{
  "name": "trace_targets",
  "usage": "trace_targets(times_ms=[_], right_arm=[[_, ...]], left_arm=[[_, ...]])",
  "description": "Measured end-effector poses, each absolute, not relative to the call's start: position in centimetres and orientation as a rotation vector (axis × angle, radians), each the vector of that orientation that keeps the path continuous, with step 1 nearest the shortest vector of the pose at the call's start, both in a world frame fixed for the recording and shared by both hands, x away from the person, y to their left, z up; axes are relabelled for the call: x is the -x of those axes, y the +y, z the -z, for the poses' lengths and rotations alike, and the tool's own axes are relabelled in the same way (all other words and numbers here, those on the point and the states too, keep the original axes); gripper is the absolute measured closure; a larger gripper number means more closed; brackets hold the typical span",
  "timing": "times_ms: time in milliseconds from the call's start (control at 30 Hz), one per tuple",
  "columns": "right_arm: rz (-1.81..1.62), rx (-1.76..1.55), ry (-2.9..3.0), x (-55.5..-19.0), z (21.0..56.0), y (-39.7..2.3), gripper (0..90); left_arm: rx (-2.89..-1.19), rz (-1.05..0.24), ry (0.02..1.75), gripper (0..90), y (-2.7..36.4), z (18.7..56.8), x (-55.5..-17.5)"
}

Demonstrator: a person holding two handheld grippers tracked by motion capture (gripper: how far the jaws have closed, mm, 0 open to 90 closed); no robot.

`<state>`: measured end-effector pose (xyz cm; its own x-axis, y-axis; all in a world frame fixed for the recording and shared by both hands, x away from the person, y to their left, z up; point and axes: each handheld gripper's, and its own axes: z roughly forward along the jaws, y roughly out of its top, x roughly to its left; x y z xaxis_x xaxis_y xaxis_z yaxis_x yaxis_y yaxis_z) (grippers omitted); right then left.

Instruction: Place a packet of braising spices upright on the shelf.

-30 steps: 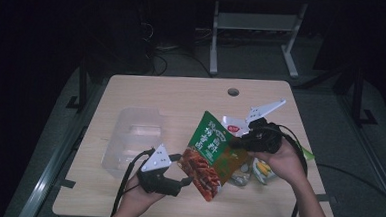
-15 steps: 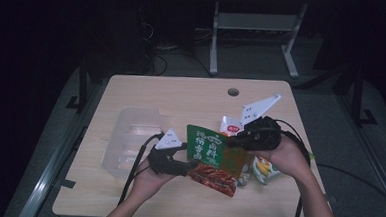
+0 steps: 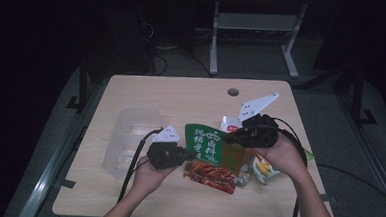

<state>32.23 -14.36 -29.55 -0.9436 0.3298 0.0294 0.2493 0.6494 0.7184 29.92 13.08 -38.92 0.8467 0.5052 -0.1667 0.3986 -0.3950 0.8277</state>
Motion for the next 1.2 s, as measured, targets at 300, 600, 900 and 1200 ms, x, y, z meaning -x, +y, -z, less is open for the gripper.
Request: trace_targets(times_ms=[300,600,900,1200], right_arm=[[-1.376,-0.685,2.686,-31.7,31.2,-17.0,52.8],[-1.394,-0.814,2.689,-31.2,35.4,-17.7,48.1],[-1.413,-0.82,2.742,-31.4,38.5,-16.0,65.8],[-1.516,-0.812,2.685,-31.0,39.3,-15.9,83.8]], left_arm=[[-2.046,-0.169,0.667,82.6,13.4,39.0,-29.3],[-2.056,-0.19,0.661,82.6,13.7,39.1,-29.0],[-2.063,-0.203,0.658,82.3,13.8,39.0,-28.8],[-2.069,-0.217,0.662,78.0,13.9,39.0,-28.4]])
